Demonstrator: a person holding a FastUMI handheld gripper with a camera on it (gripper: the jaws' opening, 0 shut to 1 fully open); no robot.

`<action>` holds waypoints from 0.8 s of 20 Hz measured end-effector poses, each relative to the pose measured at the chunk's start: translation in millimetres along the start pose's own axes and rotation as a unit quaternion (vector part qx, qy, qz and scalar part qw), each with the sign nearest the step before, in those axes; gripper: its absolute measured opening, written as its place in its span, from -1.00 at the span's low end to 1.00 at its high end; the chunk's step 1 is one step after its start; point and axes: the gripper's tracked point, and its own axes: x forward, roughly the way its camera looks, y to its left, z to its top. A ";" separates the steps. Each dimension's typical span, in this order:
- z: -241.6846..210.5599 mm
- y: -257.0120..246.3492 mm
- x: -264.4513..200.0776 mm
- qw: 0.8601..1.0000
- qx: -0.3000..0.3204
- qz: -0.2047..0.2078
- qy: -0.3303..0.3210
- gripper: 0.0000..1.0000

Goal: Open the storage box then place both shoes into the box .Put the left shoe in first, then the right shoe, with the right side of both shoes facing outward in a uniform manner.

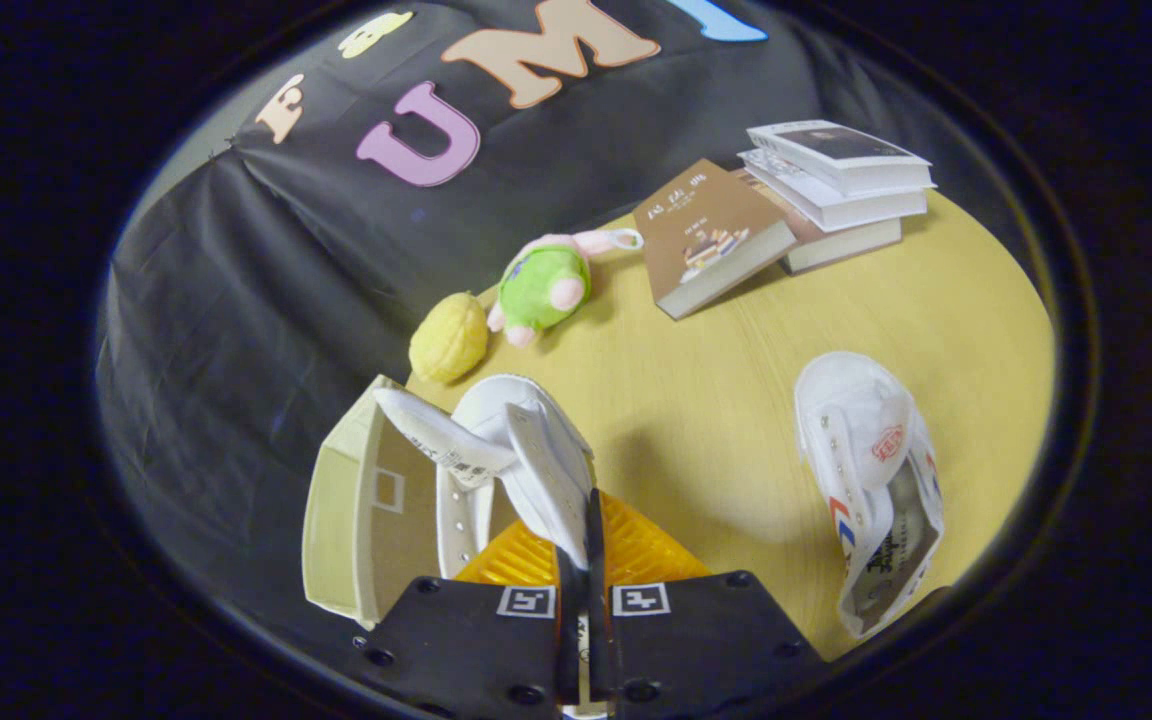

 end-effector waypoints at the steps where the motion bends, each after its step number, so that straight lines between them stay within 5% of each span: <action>1: 3.8 10.6 -7.0 1.000 -0.001 0.009 -0.002 -0.86; 8: 17.7 103.4 -32.3 0.997 -0.018 0.079 -0.007 -0.86; 16: -26.5 195.4 9.5 0.991 -0.057 0.103 0.064 -0.86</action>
